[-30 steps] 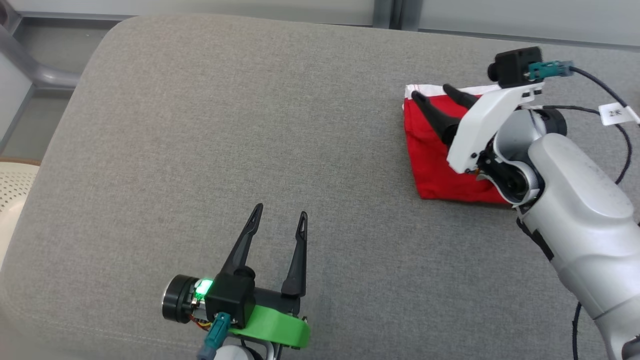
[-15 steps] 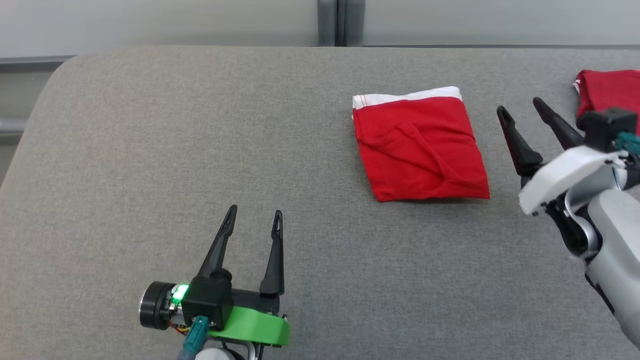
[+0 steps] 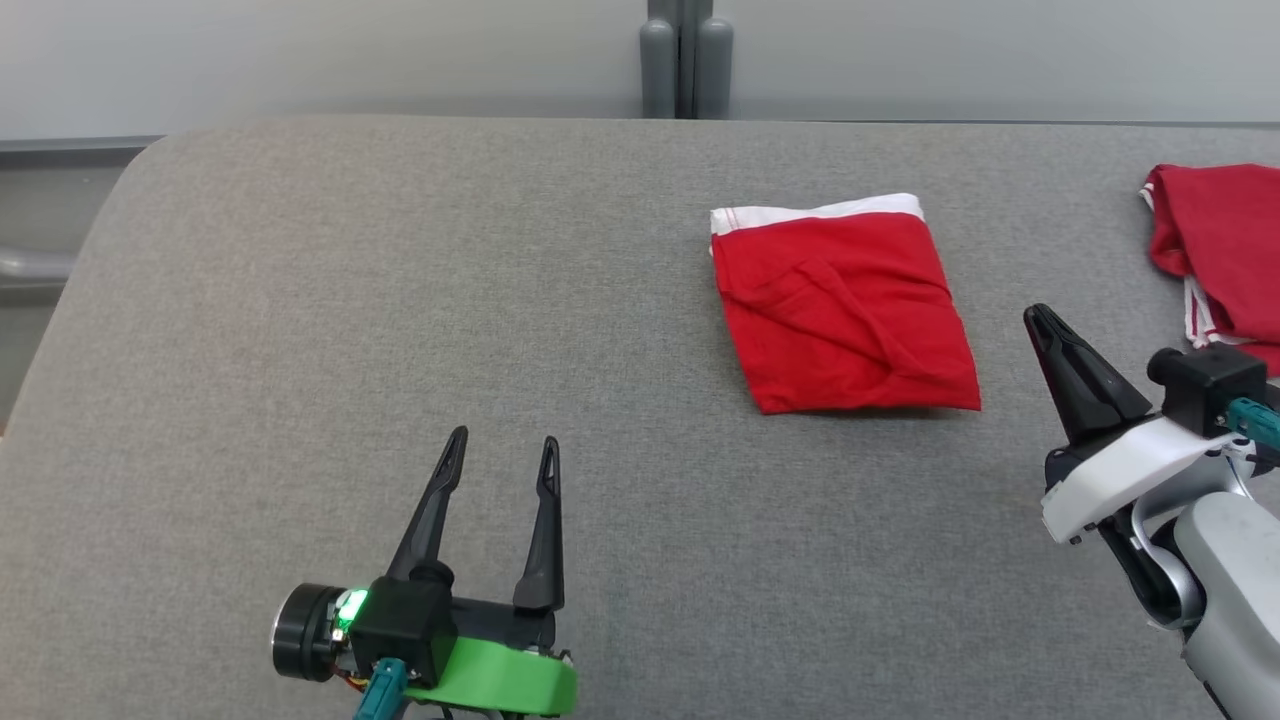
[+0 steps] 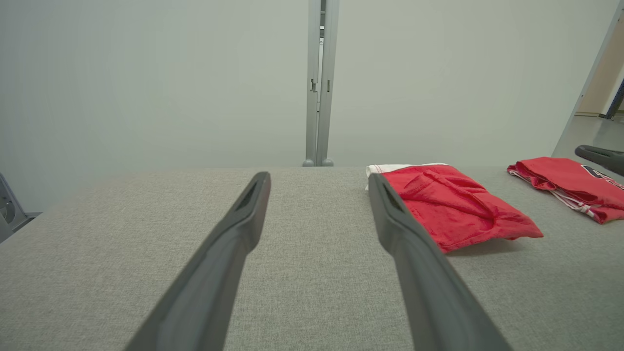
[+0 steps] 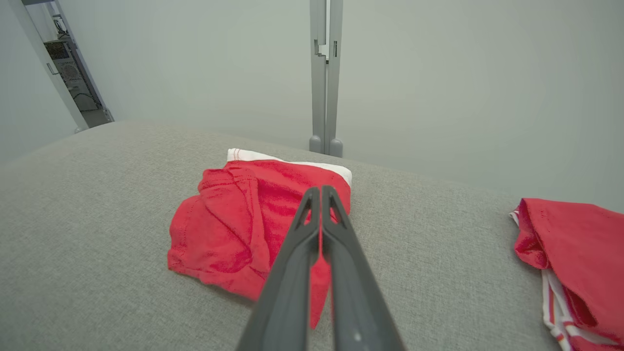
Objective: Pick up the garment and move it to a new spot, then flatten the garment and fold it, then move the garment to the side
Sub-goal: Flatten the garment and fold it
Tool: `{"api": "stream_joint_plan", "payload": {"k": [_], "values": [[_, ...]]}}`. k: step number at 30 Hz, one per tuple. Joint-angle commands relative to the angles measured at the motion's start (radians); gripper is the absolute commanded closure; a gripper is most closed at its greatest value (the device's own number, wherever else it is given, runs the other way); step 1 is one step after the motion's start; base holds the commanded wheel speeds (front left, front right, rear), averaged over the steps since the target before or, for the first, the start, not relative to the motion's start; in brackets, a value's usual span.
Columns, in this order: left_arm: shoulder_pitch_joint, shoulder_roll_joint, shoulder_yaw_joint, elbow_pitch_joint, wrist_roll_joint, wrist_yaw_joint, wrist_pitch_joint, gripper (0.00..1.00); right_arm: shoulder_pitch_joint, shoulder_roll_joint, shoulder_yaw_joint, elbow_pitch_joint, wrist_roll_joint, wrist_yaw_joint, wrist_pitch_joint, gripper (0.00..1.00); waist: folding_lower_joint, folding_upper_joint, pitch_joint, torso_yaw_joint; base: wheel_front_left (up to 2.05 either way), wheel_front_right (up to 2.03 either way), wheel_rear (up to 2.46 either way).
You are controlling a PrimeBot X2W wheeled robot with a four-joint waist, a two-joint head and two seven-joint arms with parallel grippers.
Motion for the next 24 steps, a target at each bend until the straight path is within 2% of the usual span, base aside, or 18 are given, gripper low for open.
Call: {"api": "stream_joint_plan", "payload": {"k": [1,9,15,20,24], "values": [[-0.009,0.002,-0.004,-0.005,-0.003,0.000,-0.003,0.00,-0.030,-0.011,0.029,-0.010,0.005,-0.001,-0.004,1.00,0.0000,0.0000,0.033,0.047,0.00,0.00,0.00],[-0.050,0.002,-0.050,0.000,-0.034,0.002,-0.003,0.00,-0.213,-0.141,0.283,0.091,0.150,-0.002,0.027,1.00,0.0000,0.0000,0.095,0.142,0.00,0.00,0.00],[-0.076,0.002,-0.080,0.004,-0.052,0.006,-0.003,0.00,-0.333,-0.215,0.457,0.177,0.229,-0.002,0.043,1.00,0.0000,0.0000,0.138,0.191,0.00,0.00,0.00],[-0.090,0.002,-0.091,0.010,-0.059,0.011,-0.003,0.00,-0.387,-0.245,0.576,0.202,0.309,-0.002,0.046,1.00,0.0000,0.0000,0.158,0.207,0.00,0.00,0.00],[-0.098,0.002,-0.100,0.015,-0.063,0.011,-0.003,0.00,-0.412,-0.247,0.679,0.176,0.388,-0.002,0.037,1.00,0.0000,0.0000,0.163,0.207,0.00,0.00,0.00]]}}
